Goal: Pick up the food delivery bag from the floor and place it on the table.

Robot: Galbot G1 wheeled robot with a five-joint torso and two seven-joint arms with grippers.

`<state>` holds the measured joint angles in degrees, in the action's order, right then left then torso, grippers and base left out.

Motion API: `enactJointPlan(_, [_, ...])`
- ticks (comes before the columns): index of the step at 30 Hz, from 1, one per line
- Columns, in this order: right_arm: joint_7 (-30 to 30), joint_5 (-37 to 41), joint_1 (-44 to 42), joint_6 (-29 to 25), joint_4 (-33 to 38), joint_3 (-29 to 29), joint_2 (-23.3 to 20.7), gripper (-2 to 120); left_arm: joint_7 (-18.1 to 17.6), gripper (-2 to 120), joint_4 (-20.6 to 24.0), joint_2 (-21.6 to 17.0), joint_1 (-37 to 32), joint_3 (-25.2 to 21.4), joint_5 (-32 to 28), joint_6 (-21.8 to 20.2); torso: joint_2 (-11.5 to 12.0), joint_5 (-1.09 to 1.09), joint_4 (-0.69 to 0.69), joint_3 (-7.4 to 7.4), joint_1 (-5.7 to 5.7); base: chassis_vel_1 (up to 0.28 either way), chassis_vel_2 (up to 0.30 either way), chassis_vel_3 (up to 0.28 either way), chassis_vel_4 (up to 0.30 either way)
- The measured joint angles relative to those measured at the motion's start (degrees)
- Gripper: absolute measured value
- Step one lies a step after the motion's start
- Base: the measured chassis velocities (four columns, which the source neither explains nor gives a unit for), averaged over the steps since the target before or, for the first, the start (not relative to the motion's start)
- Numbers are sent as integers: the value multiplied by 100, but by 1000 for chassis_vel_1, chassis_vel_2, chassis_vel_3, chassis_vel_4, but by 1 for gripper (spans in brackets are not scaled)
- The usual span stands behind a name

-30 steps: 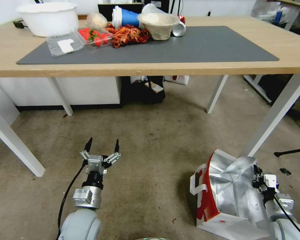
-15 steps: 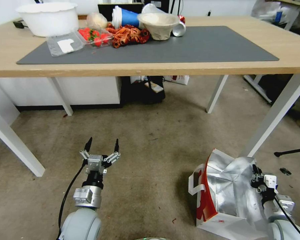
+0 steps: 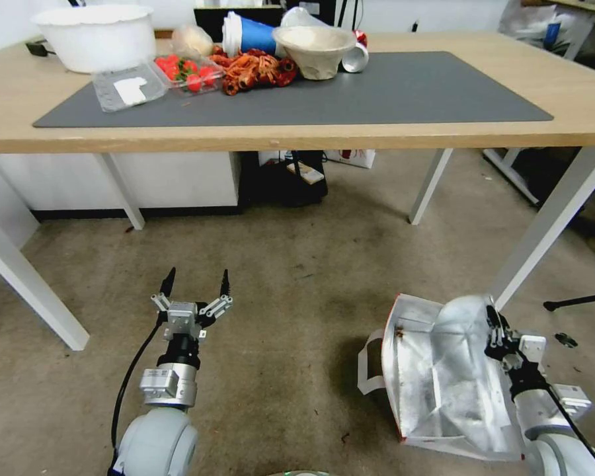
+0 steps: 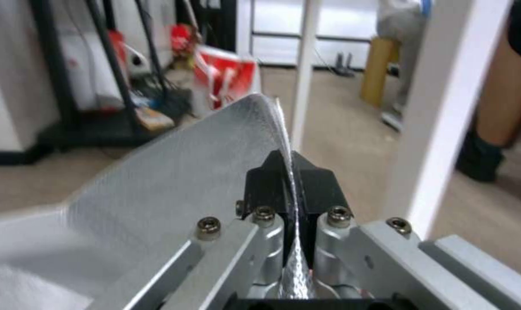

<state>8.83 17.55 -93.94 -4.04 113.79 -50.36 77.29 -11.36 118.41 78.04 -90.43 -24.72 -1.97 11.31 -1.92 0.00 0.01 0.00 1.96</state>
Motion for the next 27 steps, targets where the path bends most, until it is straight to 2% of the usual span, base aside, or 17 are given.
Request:
enactJointPlan(3, [34, 75, -79, 2, 220, 4, -51, 0, -127, 100, 14, -13, -6, 22, 79, -40, 0, -1, 0, 0, 0, 0, 0, 0, 0])
enactJointPlan(7, [54, 192, -222, -24, 562, 14, -166, 0, -463, 100, 26, -55, 26, 82, 199, -49, 0, 0, 0, 0, 0, 0, 0, 0, 0])
enactJointPlan(12, [111, 382, -345, -4, 935, 18, -319, 0, -569, 100, 7, -134, -4, 49, 515, -50, 0, -1, 0, 0, 0, 0, 0, 0, 0])
enactJointPlan(16, [172, 489, -389, 48, 1184, 21, -424, 0, -586, 100, 59, -151, 1, 75, 386, -70, 0, 0, 0, 0, 0, 0, 0, 0, 0])
enactJointPlan(22, [463, 788, -421, 43, 1462, 22, -618, 0, -403, 100, 178, -165, 30, 73, 33, -123, 0, -1, 0, 0, 0, 0, 0, 0, 0])
enactJointPlan(26, [834, 1228, -327, -12, 1559, -2, -833, 0, 29, 97, 179, -205, 51, -45, -253, -18, 0, 0, 0, 0, 0, 0, 0, 0, 0])
enactJointPlan(27, [834, 1228, -327, -12, 1559, -2, -833, 0, 29, 97, 179, -205, 51, -45, -253, -18, 0, 0, 0, 0, 0, 0, 0, 0, 0])
